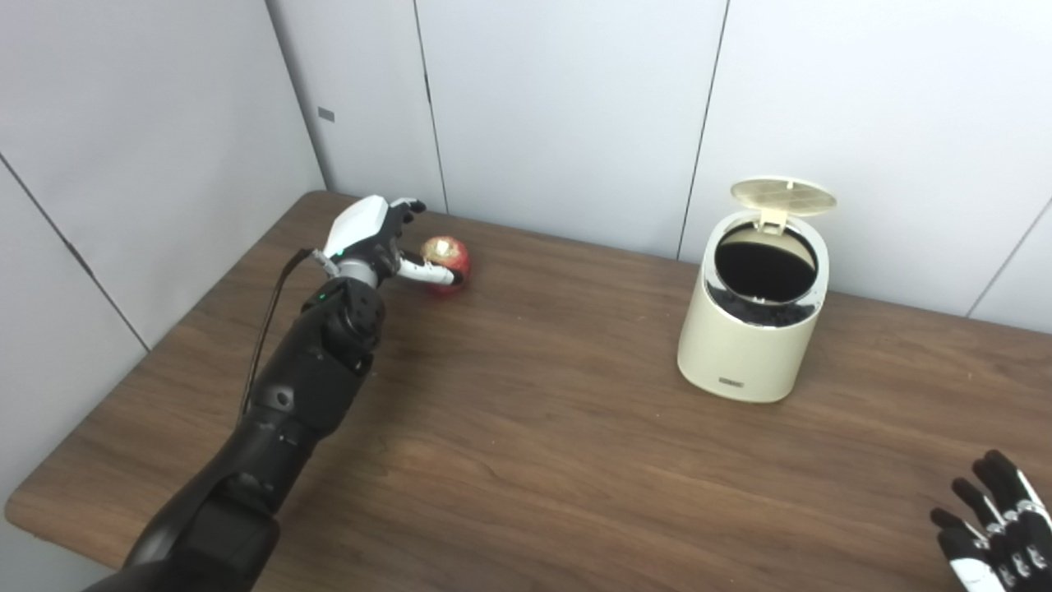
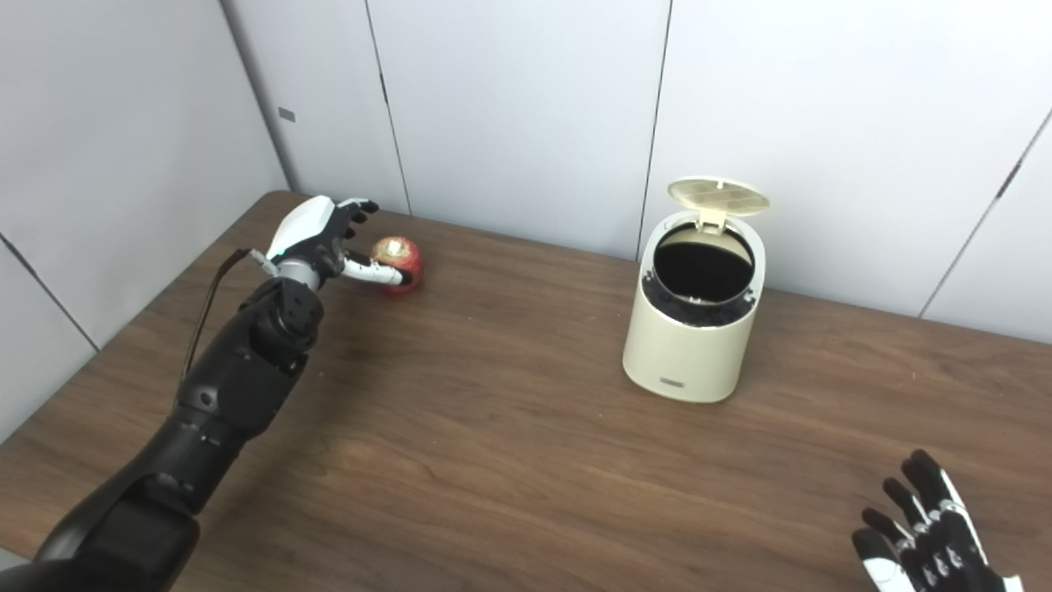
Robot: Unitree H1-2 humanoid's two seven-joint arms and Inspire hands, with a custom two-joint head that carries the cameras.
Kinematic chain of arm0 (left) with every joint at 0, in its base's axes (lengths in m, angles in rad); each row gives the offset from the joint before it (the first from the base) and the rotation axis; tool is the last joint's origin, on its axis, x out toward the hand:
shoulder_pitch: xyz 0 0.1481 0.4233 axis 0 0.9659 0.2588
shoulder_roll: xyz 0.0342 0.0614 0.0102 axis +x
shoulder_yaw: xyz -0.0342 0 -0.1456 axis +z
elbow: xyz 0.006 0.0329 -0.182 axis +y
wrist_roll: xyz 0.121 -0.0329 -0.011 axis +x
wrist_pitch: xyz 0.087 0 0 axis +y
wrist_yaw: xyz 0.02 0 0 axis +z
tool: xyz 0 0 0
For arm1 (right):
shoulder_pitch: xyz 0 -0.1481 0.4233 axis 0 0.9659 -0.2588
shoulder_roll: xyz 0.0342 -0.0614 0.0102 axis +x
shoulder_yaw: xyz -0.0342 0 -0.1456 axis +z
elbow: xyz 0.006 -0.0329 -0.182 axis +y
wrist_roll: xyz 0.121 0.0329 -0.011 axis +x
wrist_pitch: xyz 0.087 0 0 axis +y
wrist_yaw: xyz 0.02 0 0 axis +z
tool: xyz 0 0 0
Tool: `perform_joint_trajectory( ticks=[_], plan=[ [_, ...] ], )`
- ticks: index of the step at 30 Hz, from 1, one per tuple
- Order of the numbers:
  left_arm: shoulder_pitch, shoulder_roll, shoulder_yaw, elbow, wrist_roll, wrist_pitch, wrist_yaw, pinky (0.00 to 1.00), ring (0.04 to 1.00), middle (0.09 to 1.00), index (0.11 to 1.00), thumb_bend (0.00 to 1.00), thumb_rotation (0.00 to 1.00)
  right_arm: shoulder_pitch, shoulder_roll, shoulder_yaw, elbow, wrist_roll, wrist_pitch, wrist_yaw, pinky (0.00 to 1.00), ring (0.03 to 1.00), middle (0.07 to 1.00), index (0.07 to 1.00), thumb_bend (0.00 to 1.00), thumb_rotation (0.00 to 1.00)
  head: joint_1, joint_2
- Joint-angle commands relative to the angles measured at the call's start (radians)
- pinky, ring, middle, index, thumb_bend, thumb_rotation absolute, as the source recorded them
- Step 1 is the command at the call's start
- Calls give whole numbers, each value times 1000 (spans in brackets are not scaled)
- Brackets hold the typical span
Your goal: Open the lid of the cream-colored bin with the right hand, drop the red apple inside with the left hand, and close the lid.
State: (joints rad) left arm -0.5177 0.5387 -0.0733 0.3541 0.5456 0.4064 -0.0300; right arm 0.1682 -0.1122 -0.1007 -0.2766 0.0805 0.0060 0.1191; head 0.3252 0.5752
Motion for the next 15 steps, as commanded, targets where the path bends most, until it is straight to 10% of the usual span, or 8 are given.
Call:
perform_joint_trajectory(
  ticks=[1,15],
  plan=[
    [-75,55,-20,0,25,-6,-24,640,794,850,877,921,247,7,0,1,-41,-5,-14,-13,777,895,932,916,583,470,1,0],
    [-106,59,-61,18,5,23,-116,531,644,755,779,869,179,10,11,0,-48,0,-19,-21,783,890,929,913,575,452,-9,-4]
  ],
)
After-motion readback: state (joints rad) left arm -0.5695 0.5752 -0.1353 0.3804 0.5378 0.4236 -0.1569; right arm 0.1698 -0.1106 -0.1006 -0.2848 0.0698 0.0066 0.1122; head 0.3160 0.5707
